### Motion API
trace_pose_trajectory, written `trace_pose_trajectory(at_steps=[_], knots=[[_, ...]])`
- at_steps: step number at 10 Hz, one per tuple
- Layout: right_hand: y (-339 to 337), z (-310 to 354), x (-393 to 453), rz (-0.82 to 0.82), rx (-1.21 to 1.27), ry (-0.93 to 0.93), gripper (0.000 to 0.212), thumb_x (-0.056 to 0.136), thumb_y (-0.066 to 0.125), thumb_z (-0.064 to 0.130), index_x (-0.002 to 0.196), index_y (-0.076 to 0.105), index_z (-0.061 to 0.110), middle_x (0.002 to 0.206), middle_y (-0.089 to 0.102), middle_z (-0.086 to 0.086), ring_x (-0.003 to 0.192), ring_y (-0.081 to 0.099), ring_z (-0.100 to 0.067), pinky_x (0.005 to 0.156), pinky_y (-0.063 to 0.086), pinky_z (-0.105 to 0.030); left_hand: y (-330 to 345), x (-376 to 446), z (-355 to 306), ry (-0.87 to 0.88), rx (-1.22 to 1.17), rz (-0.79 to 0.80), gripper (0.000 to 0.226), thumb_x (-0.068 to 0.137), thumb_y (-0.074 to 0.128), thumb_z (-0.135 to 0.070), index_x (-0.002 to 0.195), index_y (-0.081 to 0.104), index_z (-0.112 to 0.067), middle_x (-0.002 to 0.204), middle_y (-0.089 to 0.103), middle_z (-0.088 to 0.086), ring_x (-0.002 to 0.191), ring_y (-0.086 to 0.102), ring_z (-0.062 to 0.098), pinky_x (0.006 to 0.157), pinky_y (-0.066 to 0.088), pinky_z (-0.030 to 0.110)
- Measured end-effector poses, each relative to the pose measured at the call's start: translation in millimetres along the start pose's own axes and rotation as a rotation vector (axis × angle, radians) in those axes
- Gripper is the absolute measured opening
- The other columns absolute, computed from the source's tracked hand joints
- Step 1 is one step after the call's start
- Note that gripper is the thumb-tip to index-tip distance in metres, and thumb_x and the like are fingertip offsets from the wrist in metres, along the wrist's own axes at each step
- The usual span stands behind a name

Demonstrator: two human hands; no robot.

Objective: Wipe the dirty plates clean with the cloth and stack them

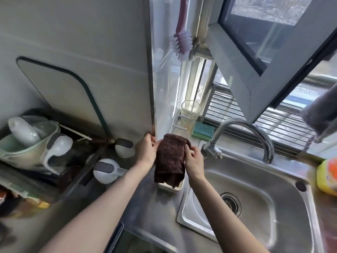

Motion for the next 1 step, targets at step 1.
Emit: trace_pose_trajectory(at_steps=[1], knots=[[-9.8,11.7,-9.2,0.023,-0.083,-0.034,0.024,0.093,0.056,0.024,0.114,0.051,0.013,0.107,0.059,-0.010,0.094,0.056,-0.017,0.086,0.046,-0.032,-18.3,-6.3,-10.1,0.079,0.204,-0.007,0.022,0.090,0.057,-0.022,0.108,0.056,-0.009,0.101,0.070,0.013,0.090,0.065,0.032,0.075,0.050,0.038]])
Point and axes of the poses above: each hand's wrist, its own x-axis towards the middle knuckle, its own y-axis out of the palm, z = x × y, the point moved 10 cm from there along x, towards the middle knuckle
